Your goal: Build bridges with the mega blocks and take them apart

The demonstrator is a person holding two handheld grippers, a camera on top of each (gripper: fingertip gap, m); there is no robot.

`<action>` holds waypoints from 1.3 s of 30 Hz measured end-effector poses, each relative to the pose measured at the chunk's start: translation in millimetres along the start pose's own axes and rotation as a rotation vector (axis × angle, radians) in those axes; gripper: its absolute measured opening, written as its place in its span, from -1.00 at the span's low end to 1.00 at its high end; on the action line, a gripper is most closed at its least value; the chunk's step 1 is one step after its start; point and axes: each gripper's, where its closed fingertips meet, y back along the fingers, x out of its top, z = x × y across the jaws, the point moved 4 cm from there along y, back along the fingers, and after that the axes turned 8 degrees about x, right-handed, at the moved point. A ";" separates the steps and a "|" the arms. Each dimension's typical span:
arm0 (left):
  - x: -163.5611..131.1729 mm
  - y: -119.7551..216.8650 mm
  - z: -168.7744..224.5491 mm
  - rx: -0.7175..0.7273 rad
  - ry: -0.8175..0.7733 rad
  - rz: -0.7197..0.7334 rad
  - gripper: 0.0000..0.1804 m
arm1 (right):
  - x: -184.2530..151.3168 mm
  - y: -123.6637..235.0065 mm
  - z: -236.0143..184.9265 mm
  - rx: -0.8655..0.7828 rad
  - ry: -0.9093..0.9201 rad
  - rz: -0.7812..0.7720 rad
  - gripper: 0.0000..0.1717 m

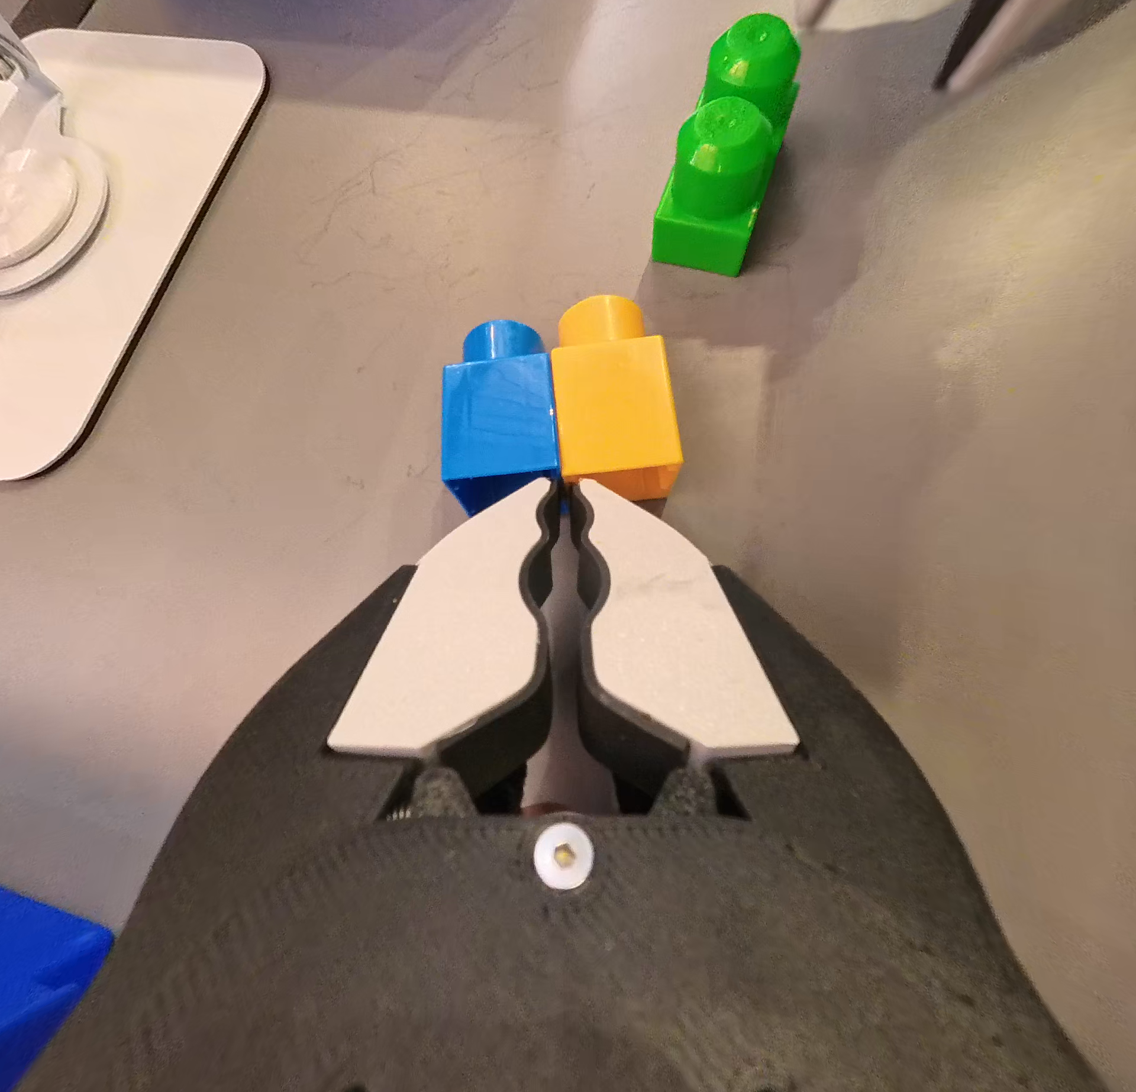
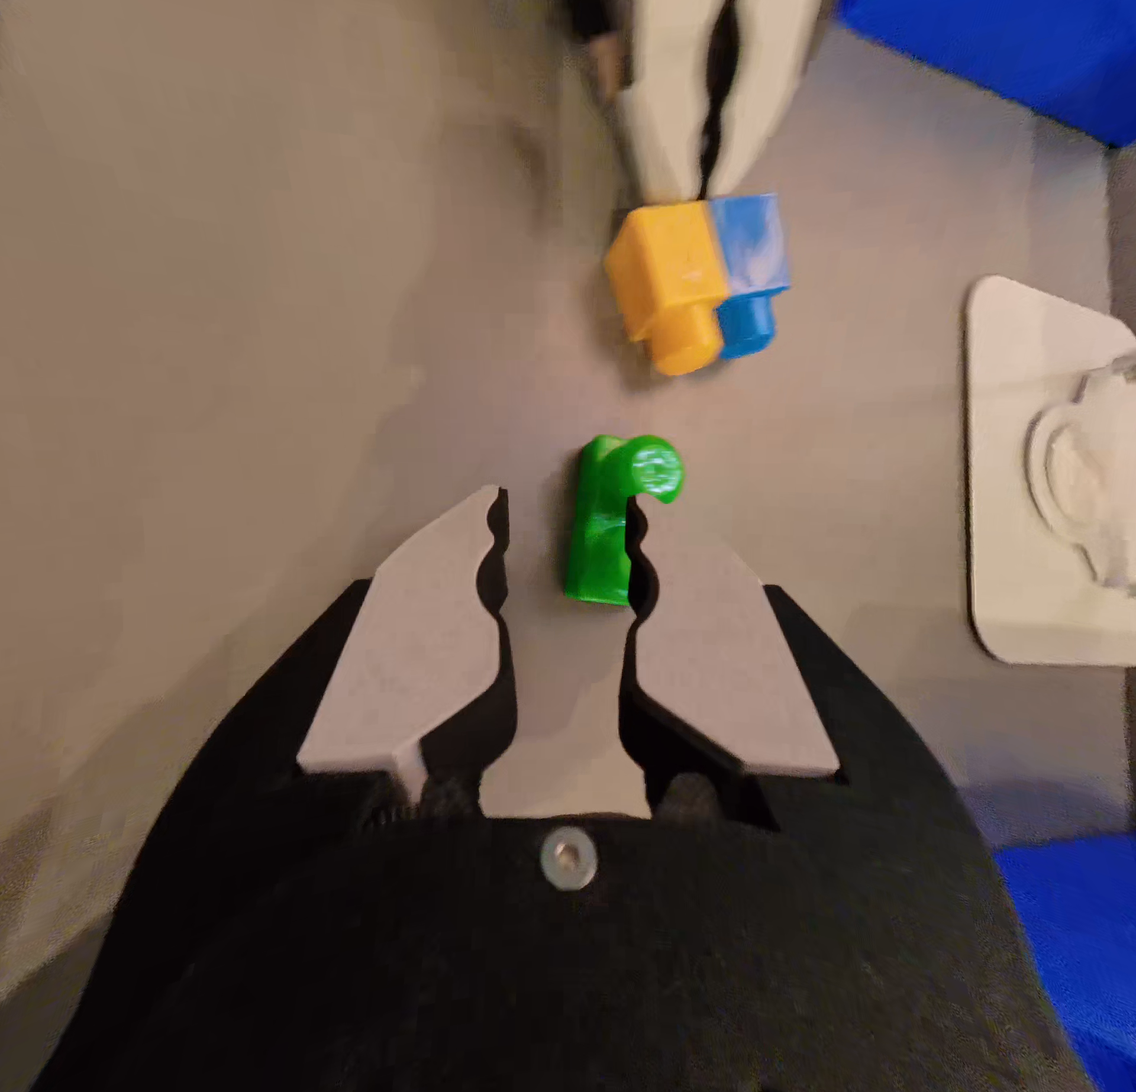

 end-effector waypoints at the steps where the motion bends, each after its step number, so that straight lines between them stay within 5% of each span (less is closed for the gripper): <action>1: 0.1 -0.2 0.2 -0.002 0.000 0.001 -0.97 | 0.5 6.1 8.2 -0.002 -0.063 0.046 -0.58; 7: 0.8 -0.7 1.1 -0.012 0.002 0.001 -0.97 | -19.6 -6.3 36.3 0.134 -0.285 0.027 -0.42; 24: 4.8 -4.7 2.0 -0.050 0.037 0.001 -0.77 | -23.5 -27.7 37.0 0.225 -0.285 0.013 -0.58; 30: 5.8 -6.8 0.5 -0.052 0.045 -0.003 -0.96 | -23.8 -29.4 35.4 0.228 -0.280 0.014 -0.62; 39: 8.3 -13.0 1.7 -0.042 0.040 -0.025 -0.88 | -20.6 -22.5 41.8 0.231 -0.298 0.060 -0.60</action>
